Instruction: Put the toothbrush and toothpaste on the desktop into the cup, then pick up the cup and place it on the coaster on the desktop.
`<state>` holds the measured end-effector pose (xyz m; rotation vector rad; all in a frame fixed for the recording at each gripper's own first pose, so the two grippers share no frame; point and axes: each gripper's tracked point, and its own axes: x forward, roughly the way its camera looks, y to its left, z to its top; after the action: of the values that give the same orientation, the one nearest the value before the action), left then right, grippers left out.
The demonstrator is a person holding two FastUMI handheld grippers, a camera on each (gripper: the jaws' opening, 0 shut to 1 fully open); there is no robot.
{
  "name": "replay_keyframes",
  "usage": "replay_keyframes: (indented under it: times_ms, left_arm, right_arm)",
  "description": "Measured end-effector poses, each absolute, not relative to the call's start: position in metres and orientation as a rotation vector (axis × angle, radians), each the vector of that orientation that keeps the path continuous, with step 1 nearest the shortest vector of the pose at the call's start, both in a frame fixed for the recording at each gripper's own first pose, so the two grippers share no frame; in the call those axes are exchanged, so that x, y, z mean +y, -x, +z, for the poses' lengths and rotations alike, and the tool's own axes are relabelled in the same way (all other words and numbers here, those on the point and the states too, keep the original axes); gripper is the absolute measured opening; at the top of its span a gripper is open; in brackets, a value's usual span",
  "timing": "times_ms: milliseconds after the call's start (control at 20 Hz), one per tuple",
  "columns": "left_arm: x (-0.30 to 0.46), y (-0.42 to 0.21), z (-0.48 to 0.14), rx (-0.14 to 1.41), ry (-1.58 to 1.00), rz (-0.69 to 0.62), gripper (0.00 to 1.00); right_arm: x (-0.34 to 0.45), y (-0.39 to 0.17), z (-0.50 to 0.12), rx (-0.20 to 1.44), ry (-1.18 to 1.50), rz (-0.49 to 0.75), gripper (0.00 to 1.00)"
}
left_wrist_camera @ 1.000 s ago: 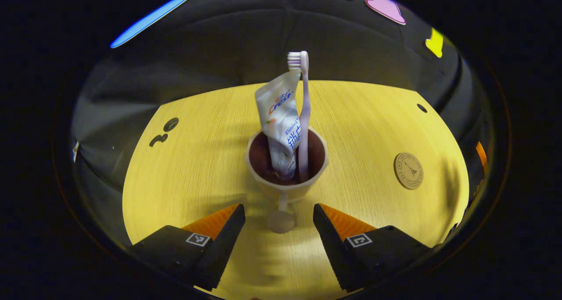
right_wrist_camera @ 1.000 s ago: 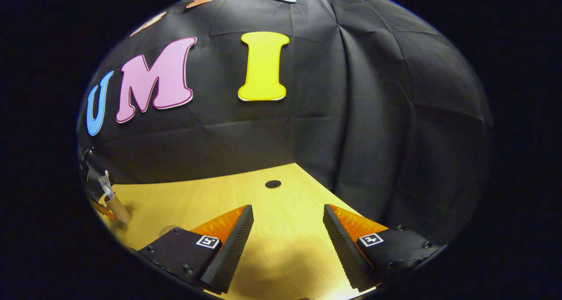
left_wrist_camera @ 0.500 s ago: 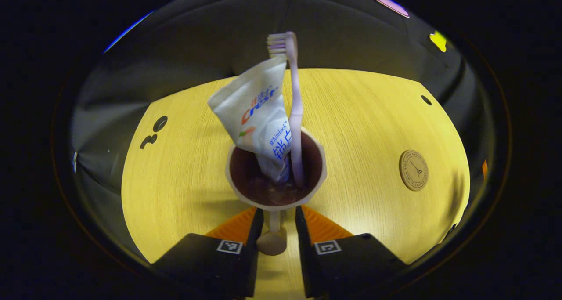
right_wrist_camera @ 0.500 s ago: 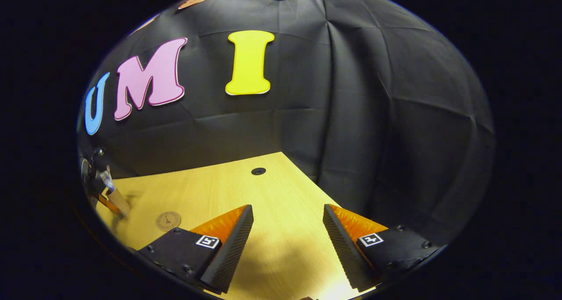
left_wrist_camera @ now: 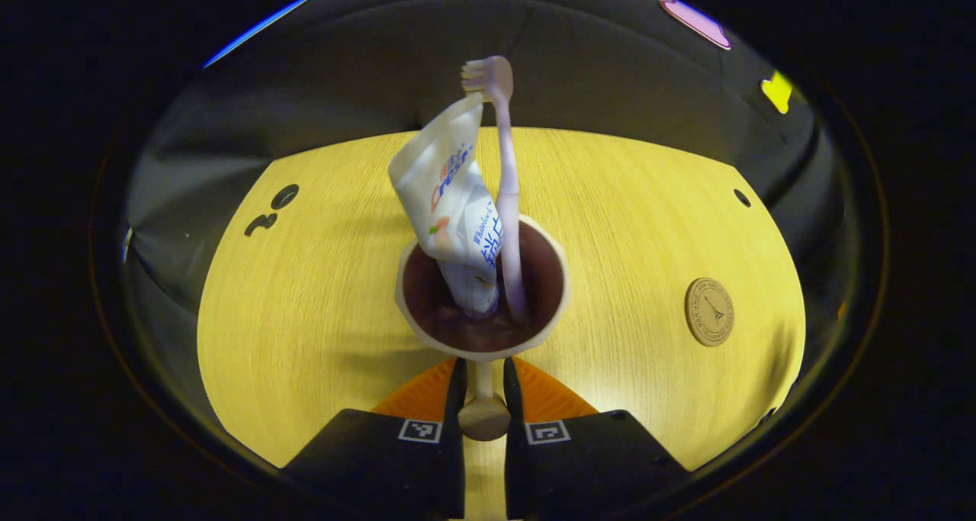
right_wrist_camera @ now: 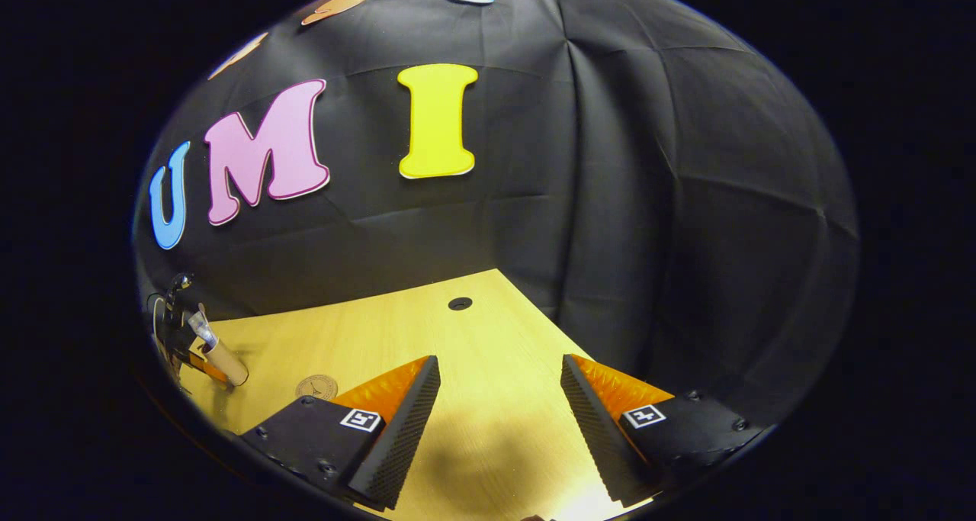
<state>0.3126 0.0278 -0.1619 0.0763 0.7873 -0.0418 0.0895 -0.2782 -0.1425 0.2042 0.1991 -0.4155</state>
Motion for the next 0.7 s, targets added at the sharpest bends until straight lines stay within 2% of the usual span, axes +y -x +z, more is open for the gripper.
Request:
replay_keyframes:
  times_ms: [450, 500, 650, 700]
  left_arm:
    - [-0.019, -0.297, -0.126, 0.718, -0.184, -0.156, 0.25]
    - [-0.031, -0.295, -0.126, 0.714, -0.193, -0.177, 0.21]
    - [-0.065, -0.292, -0.127, 0.709, -0.222, -0.234, 0.25]
    - [-0.077, -0.291, -0.128, 0.708, -0.232, -0.252, 0.2]
  right_arm:
    - [-0.249, -0.094, -0.142, 0.211, -0.204, -0.338, 0.98]
    - [-0.249, -0.093, -0.143, 0.211, -0.206, -0.334, 0.98]
    - [-0.248, -0.088, -0.147, 0.215, -0.221, -0.335, 0.98]
    - [-0.248, -0.084, -0.148, 0.218, -0.229, -0.336, 0.98]
